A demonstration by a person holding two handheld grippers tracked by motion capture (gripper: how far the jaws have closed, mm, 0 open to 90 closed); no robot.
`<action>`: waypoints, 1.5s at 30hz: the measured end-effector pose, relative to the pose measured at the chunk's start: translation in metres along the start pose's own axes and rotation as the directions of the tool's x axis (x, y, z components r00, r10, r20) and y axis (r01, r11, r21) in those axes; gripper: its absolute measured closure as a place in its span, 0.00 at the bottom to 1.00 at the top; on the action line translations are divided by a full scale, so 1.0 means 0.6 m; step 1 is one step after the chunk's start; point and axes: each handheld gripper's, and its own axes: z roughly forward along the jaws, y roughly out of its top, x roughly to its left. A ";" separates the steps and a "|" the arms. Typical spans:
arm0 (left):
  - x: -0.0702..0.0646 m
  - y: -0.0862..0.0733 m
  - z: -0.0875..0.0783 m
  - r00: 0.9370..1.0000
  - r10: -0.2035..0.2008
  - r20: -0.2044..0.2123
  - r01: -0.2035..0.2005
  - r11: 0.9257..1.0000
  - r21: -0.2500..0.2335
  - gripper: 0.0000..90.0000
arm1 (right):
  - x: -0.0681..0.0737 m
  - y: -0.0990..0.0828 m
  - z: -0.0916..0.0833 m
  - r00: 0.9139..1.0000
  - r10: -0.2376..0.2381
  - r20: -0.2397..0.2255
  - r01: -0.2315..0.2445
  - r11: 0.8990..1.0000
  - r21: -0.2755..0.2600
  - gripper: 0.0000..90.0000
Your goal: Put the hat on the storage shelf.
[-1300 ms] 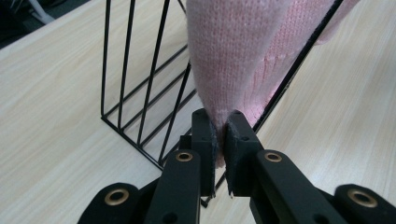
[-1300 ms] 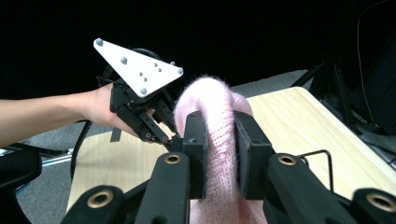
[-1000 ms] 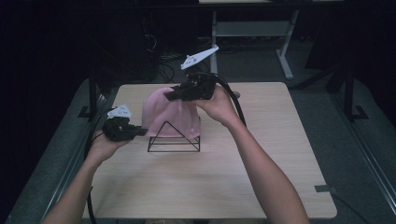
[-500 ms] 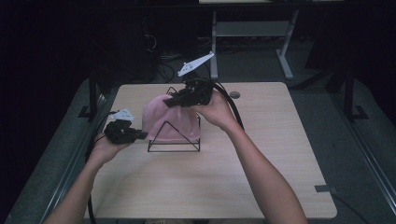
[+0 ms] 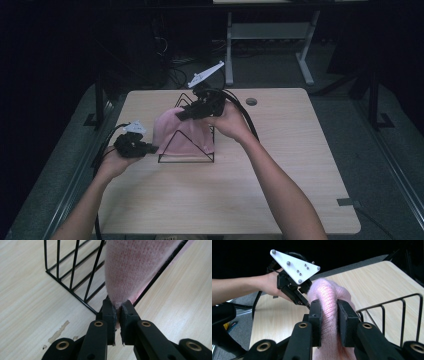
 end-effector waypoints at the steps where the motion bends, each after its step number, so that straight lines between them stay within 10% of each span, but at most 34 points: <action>1: 0.000 0.000 0.003 1.000 0.004 -0.002 -0.004 1.000 0.005 0.93 | -0.001 -0.003 0.003 1.000 0.001 0.001 -0.001 1.000 0.010 0.83; 28: 0.003 -0.022 0.035 1.000 0.001 0.004 -0.001 0.997 0.083 0.93 | -0.012 -0.025 0.033 0.999 0.014 -0.030 -0.012 0.998 0.059 0.78; 45: 0.002 -0.033 0.032 0.999 -0.044 0.023 0.043 0.999 0.031 0.81 | -0.011 -0.041 0.012 0.999 0.040 -0.030 -0.040 0.999 0.001 0.59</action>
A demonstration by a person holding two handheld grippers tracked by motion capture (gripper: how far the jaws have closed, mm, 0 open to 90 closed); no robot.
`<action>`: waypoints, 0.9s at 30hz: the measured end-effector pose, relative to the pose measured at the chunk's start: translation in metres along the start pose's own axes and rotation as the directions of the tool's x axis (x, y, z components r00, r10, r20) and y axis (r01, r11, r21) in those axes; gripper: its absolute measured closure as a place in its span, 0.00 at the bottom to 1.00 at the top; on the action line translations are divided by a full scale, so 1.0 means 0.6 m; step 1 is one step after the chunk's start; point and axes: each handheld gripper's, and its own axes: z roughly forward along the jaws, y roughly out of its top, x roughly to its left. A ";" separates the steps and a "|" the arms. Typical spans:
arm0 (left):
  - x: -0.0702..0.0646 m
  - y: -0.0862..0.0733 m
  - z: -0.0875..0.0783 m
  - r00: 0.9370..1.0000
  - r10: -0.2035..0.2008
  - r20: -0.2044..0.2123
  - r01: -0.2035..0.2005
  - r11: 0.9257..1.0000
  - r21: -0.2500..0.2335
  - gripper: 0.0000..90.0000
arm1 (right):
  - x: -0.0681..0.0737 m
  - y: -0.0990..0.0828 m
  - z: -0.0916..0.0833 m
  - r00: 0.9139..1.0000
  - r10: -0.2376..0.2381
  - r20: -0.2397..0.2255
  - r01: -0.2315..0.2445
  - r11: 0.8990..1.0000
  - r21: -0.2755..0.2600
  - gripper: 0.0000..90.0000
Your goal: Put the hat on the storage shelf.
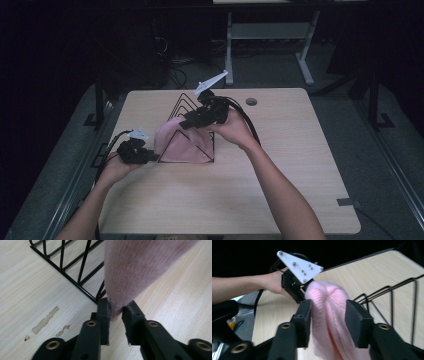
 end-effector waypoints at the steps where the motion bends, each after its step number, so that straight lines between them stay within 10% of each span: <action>1: 0.000 0.000 0.000 1.000 0.000 0.000 0.000 1.000 0.000 0.80 | 0.000 0.000 0.000 1.000 0.000 0.000 0.000 1.000 0.000 0.59; 15: -0.001 0.004 -0.033 1.000 -0.014 -0.015 0.013 0.999 -0.045 0.60 | -0.015 -0.044 -0.092 0.991 0.051 0.126 -0.042 0.996 -0.075 0.37; 27: -0.005 -0.003 -0.048 0.999 -0.048 -0.009 0.047 0.996 -0.079 0.40 | -0.027 -0.126 -0.163 0.961 0.117 0.252 -0.100 0.992 -0.078 0.28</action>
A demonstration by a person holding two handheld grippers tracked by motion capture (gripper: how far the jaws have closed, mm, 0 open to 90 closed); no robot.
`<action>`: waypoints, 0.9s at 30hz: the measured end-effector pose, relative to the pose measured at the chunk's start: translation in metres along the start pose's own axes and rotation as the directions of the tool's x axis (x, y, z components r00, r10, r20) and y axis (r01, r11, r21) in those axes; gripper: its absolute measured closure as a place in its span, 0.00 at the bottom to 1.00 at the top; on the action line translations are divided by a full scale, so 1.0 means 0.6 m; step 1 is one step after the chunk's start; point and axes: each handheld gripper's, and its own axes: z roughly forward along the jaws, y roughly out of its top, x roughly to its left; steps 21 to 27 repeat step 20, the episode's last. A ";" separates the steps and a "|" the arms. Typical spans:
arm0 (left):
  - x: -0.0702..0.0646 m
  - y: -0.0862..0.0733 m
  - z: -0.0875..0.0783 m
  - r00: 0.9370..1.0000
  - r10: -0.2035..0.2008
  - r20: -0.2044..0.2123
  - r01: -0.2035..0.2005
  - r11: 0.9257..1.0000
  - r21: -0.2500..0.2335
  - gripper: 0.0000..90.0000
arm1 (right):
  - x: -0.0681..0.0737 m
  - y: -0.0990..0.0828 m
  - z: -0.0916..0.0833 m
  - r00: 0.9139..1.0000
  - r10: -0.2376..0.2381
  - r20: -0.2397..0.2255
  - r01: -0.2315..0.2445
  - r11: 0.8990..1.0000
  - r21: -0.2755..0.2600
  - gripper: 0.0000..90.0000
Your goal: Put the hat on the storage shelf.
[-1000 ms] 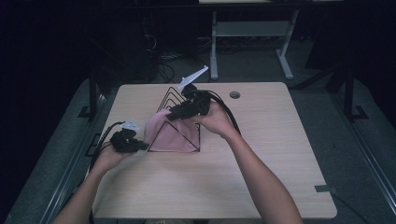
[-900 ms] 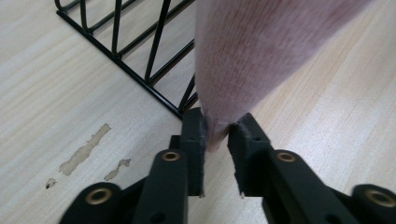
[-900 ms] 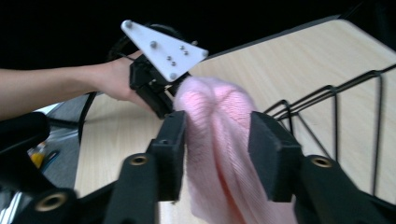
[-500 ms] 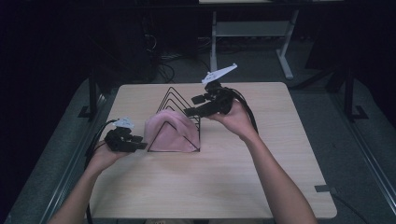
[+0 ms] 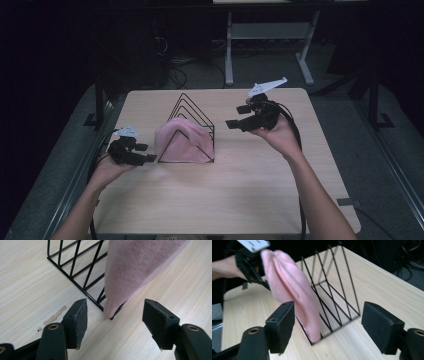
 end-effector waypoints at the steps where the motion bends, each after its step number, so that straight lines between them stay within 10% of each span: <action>1: -0.002 -0.003 -0.002 1.000 -0.004 -0.007 0.004 1.000 -0.004 0.38 | -0.002 -0.008 -0.006 1.000 0.009 0.008 -0.009 1.000 0.006 0.28; 18: -0.021 -0.037 -0.021 0.999 -0.004 -0.034 0.003 1.000 -0.028 0.32 | -0.014 -0.208 -0.121 0.976 0.152 0.155 -0.153 0.988 -0.002 0.27; 27: -0.025 -0.042 -0.024 0.999 -0.024 -0.021 0.023 0.998 -0.060 0.31 | -0.010 -0.218 -0.126 0.974 0.158 0.161 -0.159 0.987 -0.008 0.27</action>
